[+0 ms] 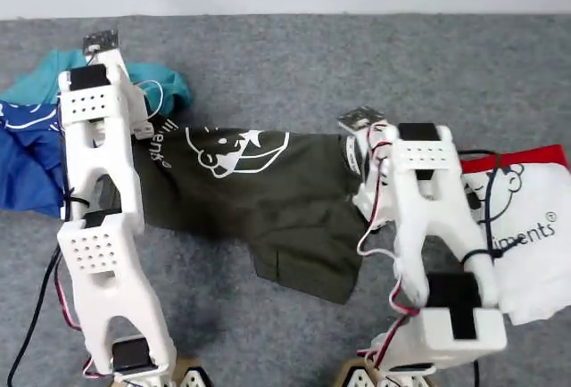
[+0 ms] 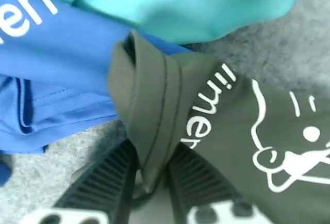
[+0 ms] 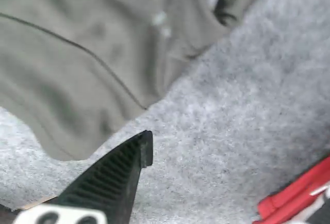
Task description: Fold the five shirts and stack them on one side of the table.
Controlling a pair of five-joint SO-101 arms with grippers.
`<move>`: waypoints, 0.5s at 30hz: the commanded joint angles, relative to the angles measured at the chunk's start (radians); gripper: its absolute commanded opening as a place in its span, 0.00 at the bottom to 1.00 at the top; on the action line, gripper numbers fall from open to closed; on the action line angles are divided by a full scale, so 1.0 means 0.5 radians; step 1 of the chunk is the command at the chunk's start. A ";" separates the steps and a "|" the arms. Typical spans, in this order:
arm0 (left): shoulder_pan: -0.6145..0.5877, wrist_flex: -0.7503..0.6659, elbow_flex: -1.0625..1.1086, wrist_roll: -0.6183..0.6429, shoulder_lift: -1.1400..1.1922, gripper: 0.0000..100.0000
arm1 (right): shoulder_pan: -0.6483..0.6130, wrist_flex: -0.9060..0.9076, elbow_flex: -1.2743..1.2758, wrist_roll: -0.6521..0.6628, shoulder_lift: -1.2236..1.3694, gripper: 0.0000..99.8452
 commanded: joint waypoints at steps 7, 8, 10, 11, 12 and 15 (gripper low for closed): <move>0.077 0.163 -0.450 -0.285 -0.025 0.17 | -0.060 0.094 0.006 0.255 -0.726 0.51; 0.068 0.163 -0.471 -0.285 -0.025 0.19 | -0.097 0.149 0.049 0.304 -0.784 0.51; 0.043 0.187 -0.508 -0.285 -0.043 0.21 | -0.210 0.278 0.178 0.390 -0.891 0.51; 0.037 0.203 -0.532 -0.285 -0.043 0.22 | -0.281 0.324 0.267 0.417 -0.950 0.51; 0.031 0.203 -0.563 -0.285 -0.043 0.22 | -0.348 0.345 0.365 0.442 -1.005 0.51; -0.003 0.203 -0.643 -0.298 -0.043 0.27 | -0.483 0.222 0.672 0.516 -1.180 0.51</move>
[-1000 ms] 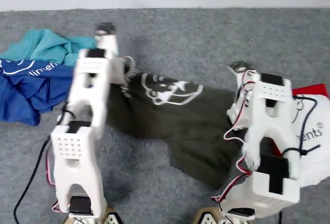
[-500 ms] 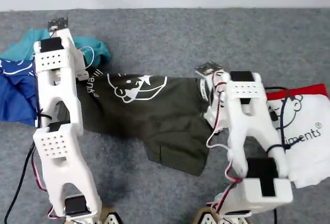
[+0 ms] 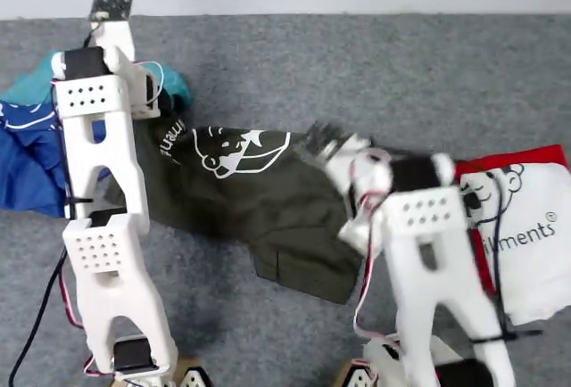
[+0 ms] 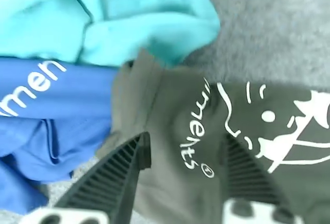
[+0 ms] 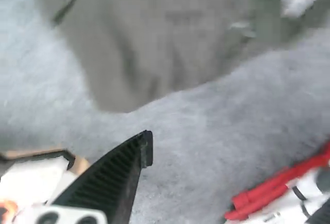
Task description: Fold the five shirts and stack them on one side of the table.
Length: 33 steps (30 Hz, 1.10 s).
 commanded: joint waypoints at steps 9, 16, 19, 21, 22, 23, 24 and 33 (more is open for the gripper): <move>-0.126 0.046 -0.115 -0.218 -0.046 0.32 | -0.410 -0.428 0.933 0.172 -0.361 0.51; -0.114 0.046 -0.106 -0.215 -0.046 0.32 | -0.784 -0.634 1.096 0.098 -0.345 0.36; -0.107 0.046 -0.109 -0.215 -0.046 0.32 | -0.778 -0.732 1.099 0.003 -0.345 0.25; -0.104 0.046 -0.106 -0.215 -0.046 0.32 | -0.744 -0.775 1.102 -0.006 -0.345 0.21; -0.104 0.046 -0.106 -0.215 -0.043 0.32 | -0.729 -0.790 1.102 -0.009 -0.345 0.20; -0.104 0.046 -0.106 -0.215 -0.043 0.32 | -0.713 -0.799 1.105 -0.012 -0.345 0.20; -0.104 0.046 -0.106 -0.215 -0.043 0.32 | -0.701 -0.799 1.105 -0.012 -0.342 0.20; -0.095 0.046 0.023 -0.215 -0.043 0.32 | -0.689 -0.977 1.301 -0.006 -0.342 0.20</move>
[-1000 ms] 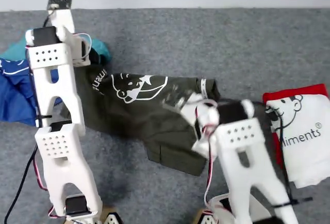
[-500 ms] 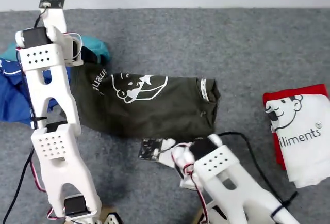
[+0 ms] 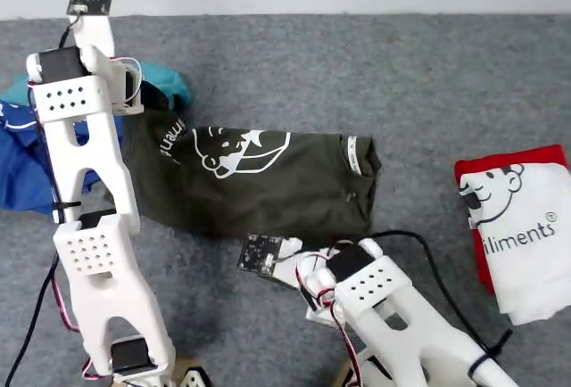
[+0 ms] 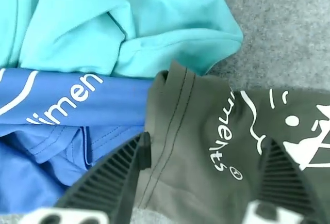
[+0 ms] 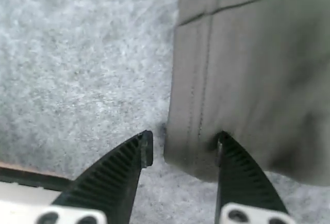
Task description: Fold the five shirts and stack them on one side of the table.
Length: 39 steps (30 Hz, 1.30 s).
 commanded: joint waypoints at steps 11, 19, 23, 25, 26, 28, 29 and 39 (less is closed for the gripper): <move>0.089 0.043 0.284 -0.018 -0.043 0.32 | 0.026 -0.235 0.077 0.086 -0.017 0.04; 0.092 0.043 0.164 -0.018 -0.043 0.32 | 0.244 -0.149 -0.206 0.092 -0.038 0.01; 0.092 0.046 0.164 -0.018 -0.043 0.32 | 0.367 0.060 -0.644 0.169 -0.038 0.01; 0.092 0.046 0.176 -0.018 -0.064 0.32 | 0.391 0.146 -0.872 0.184 -0.038 0.01; 0.092 0.046 0.192 -0.018 -0.101 0.32 | 0.404 0.173 -0.957 0.190 -0.029 0.01; 0.092 0.046 0.275 -0.018 -0.215 0.32 | 0.431 0.189 -1.071 0.190 -0.017 0.01; 0.092 0.046 0.333 -0.018 -0.292 0.32 | 0.443 0.186 -1.092 0.190 -0.017 0.01; 0.080 0.046 1.873 -0.157 -1.289 0.32 | 0.474 0.029 -1.089 0.181 -0.017 0.01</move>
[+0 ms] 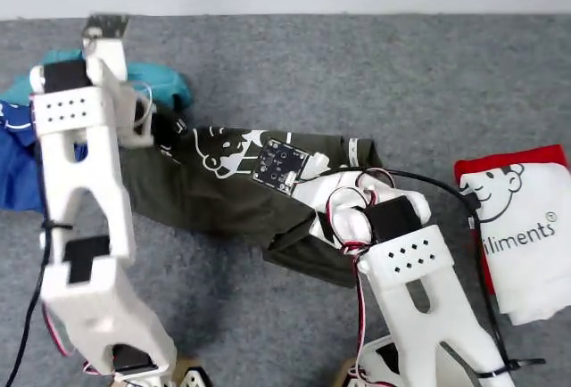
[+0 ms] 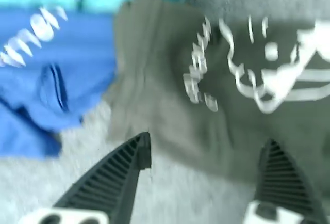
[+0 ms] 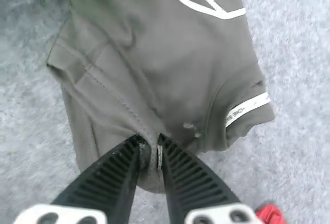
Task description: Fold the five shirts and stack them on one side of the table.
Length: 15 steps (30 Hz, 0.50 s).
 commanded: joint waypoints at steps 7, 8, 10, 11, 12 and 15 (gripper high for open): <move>-0.138 -0.095 1.554 -0.534 -0.878 0.32 | 0.038 -0.091 -0.092 0.012 -0.017 0.01; -0.181 -0.169 1.613 -0.559 -0.902 0.32 | 0.038 -0.091 -0.092 0.012 -0.017 0.01; -0.249 -0.334 1.668 -0.562 -0.905 0.32 | 0.038 -0.091 -0.095 0.012 -0.020 0.01; -0.276 -0.417 1.680 -0.559 -0.905 0.32 | 0.038 -0.091 -0.095 0.012 -0.020 0.01; -0.292 -0.491 1.686 -0.543 -0.905 0.32 | 0.038 -0.091 -0.095 0.012 -0.020 0.01; -0.285 -0.718 1.738 -0.522 -0.902 0.32 | 0.038 -0.091 -0.095 0.012 -0.038 0.01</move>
